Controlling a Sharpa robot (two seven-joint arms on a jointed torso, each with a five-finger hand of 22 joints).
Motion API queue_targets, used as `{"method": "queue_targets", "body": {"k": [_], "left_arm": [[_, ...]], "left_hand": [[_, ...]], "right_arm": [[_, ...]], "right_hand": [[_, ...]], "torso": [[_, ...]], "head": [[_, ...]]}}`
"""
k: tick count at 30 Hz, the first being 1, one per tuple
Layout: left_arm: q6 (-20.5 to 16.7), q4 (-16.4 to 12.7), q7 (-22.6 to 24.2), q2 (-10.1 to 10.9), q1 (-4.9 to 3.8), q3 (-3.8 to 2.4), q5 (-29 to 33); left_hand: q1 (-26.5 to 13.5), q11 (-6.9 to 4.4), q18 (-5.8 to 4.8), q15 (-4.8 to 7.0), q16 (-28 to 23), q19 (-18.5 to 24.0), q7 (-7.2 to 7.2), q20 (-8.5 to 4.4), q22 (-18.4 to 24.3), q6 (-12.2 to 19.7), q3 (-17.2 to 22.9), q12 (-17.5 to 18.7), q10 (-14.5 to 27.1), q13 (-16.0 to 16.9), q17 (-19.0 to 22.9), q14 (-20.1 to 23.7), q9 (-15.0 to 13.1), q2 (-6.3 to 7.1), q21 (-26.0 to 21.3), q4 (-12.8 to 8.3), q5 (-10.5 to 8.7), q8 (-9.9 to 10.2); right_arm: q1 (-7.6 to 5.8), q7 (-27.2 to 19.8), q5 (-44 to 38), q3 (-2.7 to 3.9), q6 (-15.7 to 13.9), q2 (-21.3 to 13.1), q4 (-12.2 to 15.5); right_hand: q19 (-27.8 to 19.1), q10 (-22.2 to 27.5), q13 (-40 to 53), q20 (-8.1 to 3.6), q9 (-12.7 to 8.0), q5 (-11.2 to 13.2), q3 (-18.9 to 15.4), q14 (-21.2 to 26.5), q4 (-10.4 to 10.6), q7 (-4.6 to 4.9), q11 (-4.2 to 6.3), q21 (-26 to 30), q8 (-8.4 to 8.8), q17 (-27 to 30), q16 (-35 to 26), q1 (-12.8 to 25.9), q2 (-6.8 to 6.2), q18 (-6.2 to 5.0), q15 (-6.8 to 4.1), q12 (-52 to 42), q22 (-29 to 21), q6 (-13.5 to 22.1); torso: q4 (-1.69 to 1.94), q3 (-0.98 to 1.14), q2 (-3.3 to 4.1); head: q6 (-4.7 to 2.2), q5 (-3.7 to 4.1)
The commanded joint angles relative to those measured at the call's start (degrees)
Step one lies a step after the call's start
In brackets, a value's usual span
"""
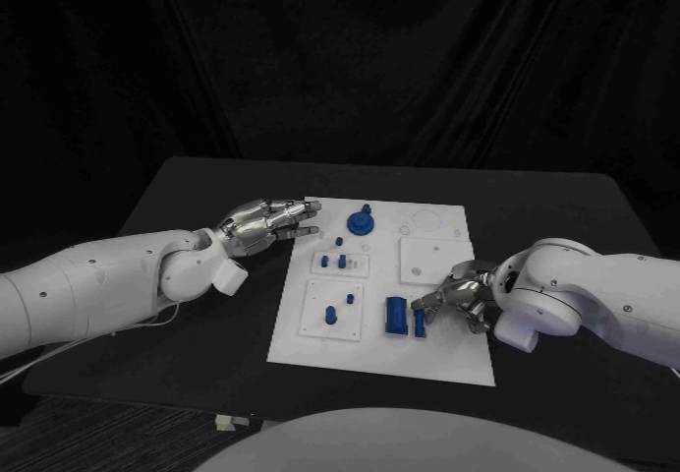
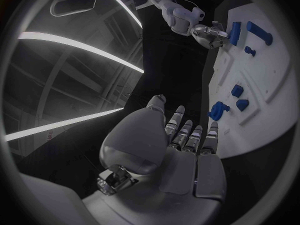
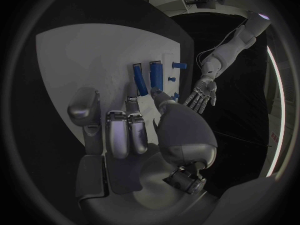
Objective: Assemble the parts on the task board
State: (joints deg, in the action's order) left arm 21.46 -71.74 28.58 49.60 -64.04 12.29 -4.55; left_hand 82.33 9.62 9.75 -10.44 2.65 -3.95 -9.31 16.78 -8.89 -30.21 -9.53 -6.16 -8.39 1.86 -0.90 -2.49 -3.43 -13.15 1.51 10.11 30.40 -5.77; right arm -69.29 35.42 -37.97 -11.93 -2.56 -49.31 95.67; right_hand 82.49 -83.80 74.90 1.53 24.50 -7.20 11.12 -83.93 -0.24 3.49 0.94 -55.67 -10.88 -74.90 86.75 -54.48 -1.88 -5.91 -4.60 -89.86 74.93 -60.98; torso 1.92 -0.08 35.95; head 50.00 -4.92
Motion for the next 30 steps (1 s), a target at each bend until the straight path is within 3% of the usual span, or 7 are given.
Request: {"method": "queue_targets", "body": {"k": [1,8,13,17,19,23,30], "left_arm": [[0.9,0.0,0.5,-0.1,0.10,-0.05,0.4],[0.9,0.0,0.4,-0.1,0.13,-0.05,0.4],[0.9,0.0,0.3,0.0,0.16,-0.05,0.4],[0.9,0.1,0.3,0.0,0.17,-0.05,0.4],[0.9,0.1,0.3,0.0,0.17,-0.05,0.4],[0.9,0.1,0.3,0.1,0.18,-0.05,0.4],[0.9,0.1,0.2,0.0,0.19,-0.05,0.4]], "left_hand": [[0.6,0.34,-0.84,-0.16,0.2,-0.3,-1.08,0.10,0.1,-0.3,0.2,-0.2,-0.1,0.0,-0.1,-0.2,0.0,0.03,0.2,-0.1,0.32,-0.4],[0.6,0.34,-0.84,-0.16,0.2,-0.3,-1.08,0.10,0.1,-0.3,0.2,-0.2,-0.1,0.0,-0.1,-0.2,0.0,0.03,0.2,-0.1,0.32,-0.4],[0.6,0.34,-0.84,-0.16,0.2,-0.3,-1.08,0.10,0.1,-0.3,0.2,-0.2,-0.1,0.0,-0.1,-0.2,0.0,0.03,0.2,-0.1,0.32,-0.4],[0.6,0.36,-0.88,-0.19,0.2,-0.3,-1.10,0.10,0.1,-0.5,0.2,-0.3,-0.1,0.1,-0.1,-0.2,0.0,0.03,0.2,-0.2,0.36,-0.4],[0.6,0.36,-0.88,-0.19,0.2,-0.3,-1.10,0.10,0.1,-0.5,0.2,-0.3,-0.1,0.1,-0.1,-0.2,0.0,0.03,0.2,-0.2,0.36,-0.4],[0.6,0.36,-0.88,-0.19,0.2,-0.3,-1.10,0.10,0.1,-0.5,0.2,-0.3,-0.1,0.1,-0.1,-0.2,0.0,0.03,0.2,-0.2,0.36,-0.4],[0.6,0.37,-0.89,-0.18,0.3,-0.4,-1.10,0.10,0.0,-0.6,0.3,-0.4,-0.2,0.1,-0.1,-0.3,-0.1,0.03,0.2,-0.2,0.37,-0.5]], "right_arm": [[0.16,0.6,-0.5,0.01,1.4,0.0,0.1],[0.16,0.2,-1.0,0.01,1.9,-0.6,0.5],[0.12,-0.5,-1.2,0.02,-0.2,-2.1,1.7],[-0.07,-2.7,-1.8,0.03,-3.1,-3.8,3.3],[-0.16,-4.5,-3.1,0.03,-5.1,-4.7,4.3],[-0.24,-9.0,-7.2,0.03,-9.2,-6.3,6.1],[-0.21,-14.7,-11.0,0.02,-11.2,-7.5,7.3]], "right_hand": [[-0.3,-6.2,15.1,0.17,-0.1,3.6,-2.2,-4.5,1.2,0.07,-0.12,0.6,-0.31,-6.5,0.0,1.3,-0.60,-0.25,0.08,-0.1,6.6,0.7],[-0.3,-6.2,15.1,0.17,-0.2,4.5,-8.0,-4.5,4.9,0.17,-0.21,1.0,-0.43,-6.5,0.0,3.3,-1.90,-0.28,0.11,-0.1,6.6,1.7],[-0.2,-6.2,15.1,0.17,0.0,4.4,-13.5,-4.5,9.6,0.22,-0.25,1.4,-0.77,-6.6,0.1,5.8,-2.02,-0.32,0.15,-0.1,6.5,2.1],[-0.1,-6.2,15.1,0.24,0.2,4.1,-16.9,-4.6,14.7,0.17,-0.22,1.1,-1.41,-7.3,0.4,7.7,0.92,-0.28,0.17,-0.1,6.7,2.0],[0.1,-6.2,15.1,0.19,0.3,3.6,-18.6,-4.8,17.1,0.04,-0.07,0.5,-1.92,-8.1,0.7,9.9,3.69,-0.20,0.12,-0.1,6.9,1.6],[0.6,-6.2,15.1,0.18,-0.4,3.4,-21.6,-5.0,17.1,0.13,-0.16,-1.3,-1.61,-9.1,1.2,13.3,7.59,0.09,0.14,-0.1,7.4,2.0],[0.9,-6.2,15.1,0.91,-4.1,4.3,-26.3,-5.1,17.0,1.62,-1.46,-3.6,1.83,-9.5,1.4,14.7,10.52,0.50,1.17,-0.1,7.8,5.5]], "torso": [[0.00,0.00,0.02],[-0.02,0.01,-0.02],[-0.03,0.01,-0.04],[0.02,0.00,-0.04],[0.02,0.00,-0.02],[0.00,0.00,0.03],[0.01,0.00,0.04]], "head": [[0.00,0.04],[0.00,-0.02],[0.00,-0.11],[0.00,-0.05],[0.00,-0.11],[0.00,-0.14],[0.00,-0.02]]}}
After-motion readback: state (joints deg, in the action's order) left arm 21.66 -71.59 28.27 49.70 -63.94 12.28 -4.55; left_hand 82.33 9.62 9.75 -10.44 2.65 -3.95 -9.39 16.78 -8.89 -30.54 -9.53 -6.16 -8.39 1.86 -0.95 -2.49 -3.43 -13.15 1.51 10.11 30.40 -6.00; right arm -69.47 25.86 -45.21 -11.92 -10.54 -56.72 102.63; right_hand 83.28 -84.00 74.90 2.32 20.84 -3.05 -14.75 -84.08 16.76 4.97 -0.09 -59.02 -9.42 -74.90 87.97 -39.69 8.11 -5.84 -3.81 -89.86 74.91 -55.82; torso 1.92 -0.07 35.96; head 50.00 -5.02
